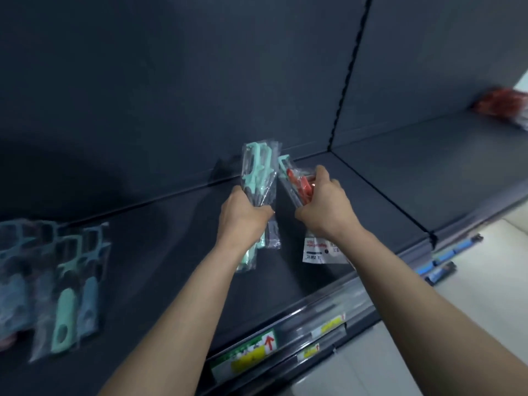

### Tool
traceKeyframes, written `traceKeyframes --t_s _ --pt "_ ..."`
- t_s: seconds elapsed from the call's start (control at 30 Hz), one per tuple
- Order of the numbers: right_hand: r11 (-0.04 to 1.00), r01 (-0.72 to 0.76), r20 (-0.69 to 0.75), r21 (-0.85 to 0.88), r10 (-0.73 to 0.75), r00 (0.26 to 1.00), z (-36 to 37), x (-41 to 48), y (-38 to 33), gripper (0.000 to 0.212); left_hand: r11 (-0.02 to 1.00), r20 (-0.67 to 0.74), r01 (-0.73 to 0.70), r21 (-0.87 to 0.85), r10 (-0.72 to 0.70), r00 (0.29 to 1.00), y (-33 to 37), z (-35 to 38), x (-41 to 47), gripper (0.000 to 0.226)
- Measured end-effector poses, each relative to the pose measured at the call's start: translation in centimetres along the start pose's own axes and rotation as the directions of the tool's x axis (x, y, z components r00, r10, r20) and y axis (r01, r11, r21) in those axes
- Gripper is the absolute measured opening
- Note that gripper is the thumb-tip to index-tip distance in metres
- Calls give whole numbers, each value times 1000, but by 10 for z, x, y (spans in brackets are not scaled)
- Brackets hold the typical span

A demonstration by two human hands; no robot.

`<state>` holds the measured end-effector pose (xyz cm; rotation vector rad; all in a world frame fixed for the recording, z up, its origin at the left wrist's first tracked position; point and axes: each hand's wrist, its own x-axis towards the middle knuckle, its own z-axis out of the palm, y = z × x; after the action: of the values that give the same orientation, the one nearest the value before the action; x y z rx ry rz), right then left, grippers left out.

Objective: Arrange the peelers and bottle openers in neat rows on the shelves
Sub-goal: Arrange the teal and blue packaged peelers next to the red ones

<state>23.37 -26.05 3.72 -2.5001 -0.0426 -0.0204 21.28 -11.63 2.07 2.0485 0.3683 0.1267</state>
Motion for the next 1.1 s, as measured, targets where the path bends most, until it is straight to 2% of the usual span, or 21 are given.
traceKeyframes --t_s 0.3,0.6,0.7,0.8,0.93,1.1 --pt "999 -47 -108 2 47 993 -96 42 121 83 995 129 -101 -1 100 987 84 137 11 20" --pt "995 -104 -139 -5 102 985 -223 91 276 82 995 186 -94 -33 99 978 190 317 7 23" --pt "993 -117 -147 0 116 982 -251 106 316 74 997 188 -71 -30 75 979 212 359 13 25" --pt "991 -134 -149 -2 132 980 -272 126 349 69 998 191 -63 -29 67 979 231 396 24 24" --pt "988 -155 -164 -20 149 975 -296 157 378 78 996 211 -78 -38 84 974 257 437 46 19" --pt "985 -158 -205 -69 141 969 -328 207 397 85 989 215 -98 -106 119 969 295 476 86 24"
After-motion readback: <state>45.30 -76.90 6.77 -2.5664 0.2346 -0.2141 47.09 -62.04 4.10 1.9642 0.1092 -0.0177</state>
